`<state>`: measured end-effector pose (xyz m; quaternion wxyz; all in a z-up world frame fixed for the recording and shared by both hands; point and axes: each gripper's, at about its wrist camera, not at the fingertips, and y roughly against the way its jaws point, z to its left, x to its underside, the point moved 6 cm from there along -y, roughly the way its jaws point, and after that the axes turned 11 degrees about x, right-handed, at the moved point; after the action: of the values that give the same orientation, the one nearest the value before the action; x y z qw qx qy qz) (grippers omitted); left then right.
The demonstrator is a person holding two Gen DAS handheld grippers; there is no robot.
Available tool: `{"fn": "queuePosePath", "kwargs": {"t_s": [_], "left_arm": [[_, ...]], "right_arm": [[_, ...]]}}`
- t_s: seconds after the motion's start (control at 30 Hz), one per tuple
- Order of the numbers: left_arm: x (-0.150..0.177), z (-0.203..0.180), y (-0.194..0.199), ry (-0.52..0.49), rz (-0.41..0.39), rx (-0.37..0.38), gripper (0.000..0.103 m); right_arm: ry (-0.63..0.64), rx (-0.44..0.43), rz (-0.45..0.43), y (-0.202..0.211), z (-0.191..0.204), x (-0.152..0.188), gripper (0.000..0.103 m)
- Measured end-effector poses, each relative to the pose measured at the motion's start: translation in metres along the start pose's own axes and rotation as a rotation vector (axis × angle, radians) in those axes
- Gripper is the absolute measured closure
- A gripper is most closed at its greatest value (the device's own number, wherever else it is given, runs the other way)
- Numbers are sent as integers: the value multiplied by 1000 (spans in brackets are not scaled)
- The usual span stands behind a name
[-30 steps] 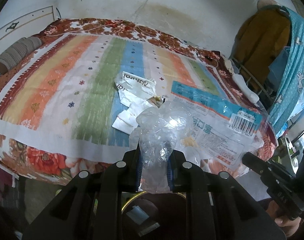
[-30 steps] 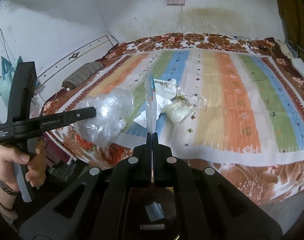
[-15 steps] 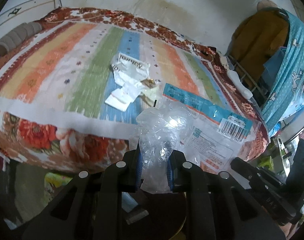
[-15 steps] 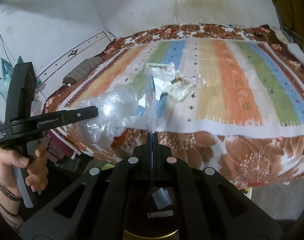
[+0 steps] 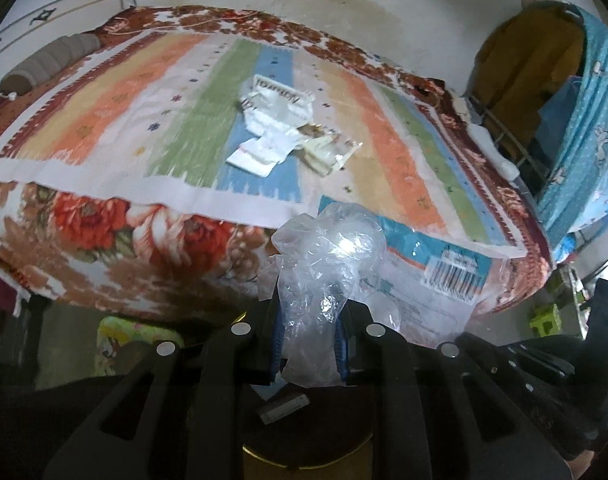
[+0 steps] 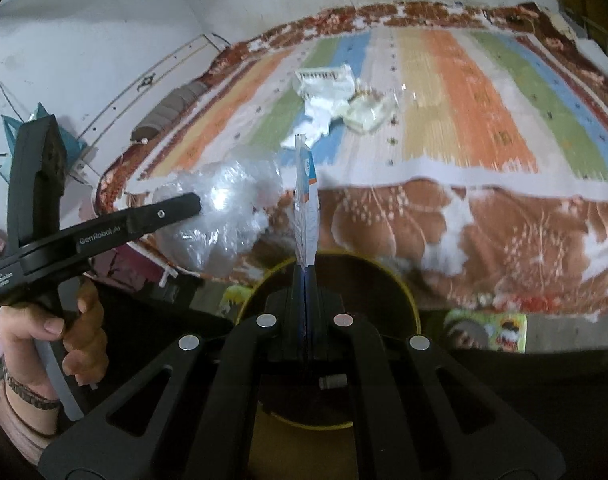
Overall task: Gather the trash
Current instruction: 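Lower both held items into the dark bin and open both grippers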
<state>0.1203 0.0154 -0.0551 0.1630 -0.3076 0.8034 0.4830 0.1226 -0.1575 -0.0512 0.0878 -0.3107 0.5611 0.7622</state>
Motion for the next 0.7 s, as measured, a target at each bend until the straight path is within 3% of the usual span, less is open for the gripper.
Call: {"fn": "queuePosePath", "kwargs": {"t_s": [0.27, 0.43, 0.57, 0.7], "left_arm": [[17, 8, -9, 45, 39, -31, 82], [34, 14, -24, 74, 98, -90, 82], [52, 18, -40, 93, 175, -111, 82], [58, 20, -44, 100, 194, -123, 82]], "right_arm": [[-21, -10, 92, -9, 5, 36, 103], [-46, 9, 154, -19, 3, 51, 103], [-54, 30, 170, -23, 1, 54, 103], [-60, 46, 172, -25, -1, 54, 103]]}}
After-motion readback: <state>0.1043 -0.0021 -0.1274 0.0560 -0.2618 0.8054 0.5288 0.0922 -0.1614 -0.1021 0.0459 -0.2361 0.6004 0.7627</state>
